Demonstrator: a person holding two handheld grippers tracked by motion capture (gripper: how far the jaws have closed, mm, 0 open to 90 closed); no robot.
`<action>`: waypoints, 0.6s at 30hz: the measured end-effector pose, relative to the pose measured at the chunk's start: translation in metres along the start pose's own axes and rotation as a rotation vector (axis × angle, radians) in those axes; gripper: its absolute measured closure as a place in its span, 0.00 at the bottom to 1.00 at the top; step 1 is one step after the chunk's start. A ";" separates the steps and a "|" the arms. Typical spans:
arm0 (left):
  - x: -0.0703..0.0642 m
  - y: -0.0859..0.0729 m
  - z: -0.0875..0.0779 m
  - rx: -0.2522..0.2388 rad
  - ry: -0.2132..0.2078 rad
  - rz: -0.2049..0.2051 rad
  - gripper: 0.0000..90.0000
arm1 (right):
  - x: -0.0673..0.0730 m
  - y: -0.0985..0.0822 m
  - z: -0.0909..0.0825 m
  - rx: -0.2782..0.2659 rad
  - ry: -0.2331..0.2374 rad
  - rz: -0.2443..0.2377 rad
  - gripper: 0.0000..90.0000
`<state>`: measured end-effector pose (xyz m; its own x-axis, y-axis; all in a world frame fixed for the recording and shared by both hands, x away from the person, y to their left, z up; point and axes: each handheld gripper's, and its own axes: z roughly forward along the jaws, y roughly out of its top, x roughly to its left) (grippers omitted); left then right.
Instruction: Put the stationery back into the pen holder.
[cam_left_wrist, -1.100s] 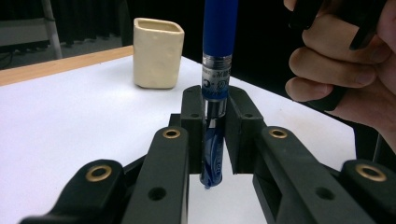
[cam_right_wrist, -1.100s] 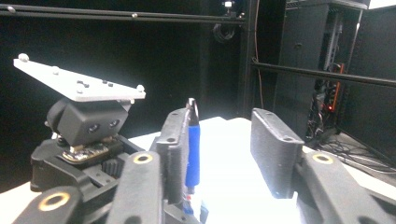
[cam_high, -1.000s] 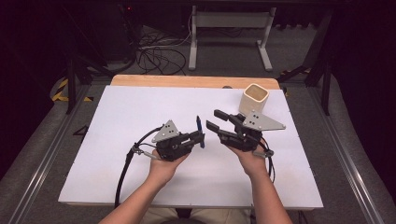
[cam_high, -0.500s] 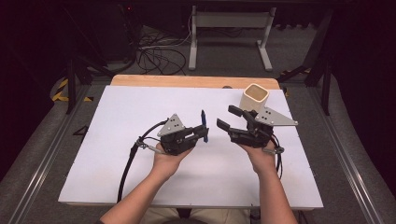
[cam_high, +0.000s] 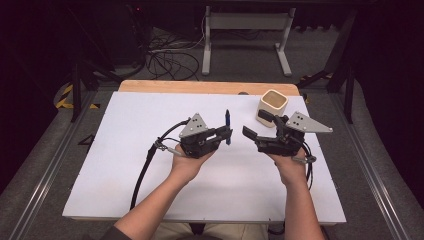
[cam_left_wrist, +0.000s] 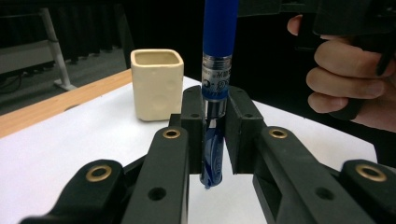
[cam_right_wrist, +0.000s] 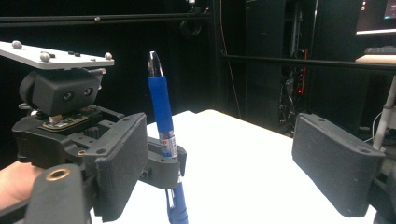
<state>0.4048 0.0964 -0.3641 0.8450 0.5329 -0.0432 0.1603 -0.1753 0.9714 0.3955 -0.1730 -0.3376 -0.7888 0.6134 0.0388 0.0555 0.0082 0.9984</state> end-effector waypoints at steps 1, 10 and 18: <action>0.000 0.001 0.001 -0.001 -0.003 -0.002 0.88 | -0.001 0.001 -0.001 -0.001 -0.002 0.001 0.20; 0.005 0.017 0.012 -0.007 -0.003 0.003 0.88 | -0.009 0.005 -0.013 -0.016 -0.013 0.017 0.15; 0.004 0.030 0.024 -0.003 -0.003 0.021 0.88 | -0.014 0.007 -0.018 0.008 -0.014 0.026 0.11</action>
<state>0.4253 0.0737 -0.3412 0.8497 0.5267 -0.0232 0.1405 -0.1839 0.9728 0.3962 -0.1959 -0.3306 -0.7784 0.6245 0.0639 0.0806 -0.0015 0.9967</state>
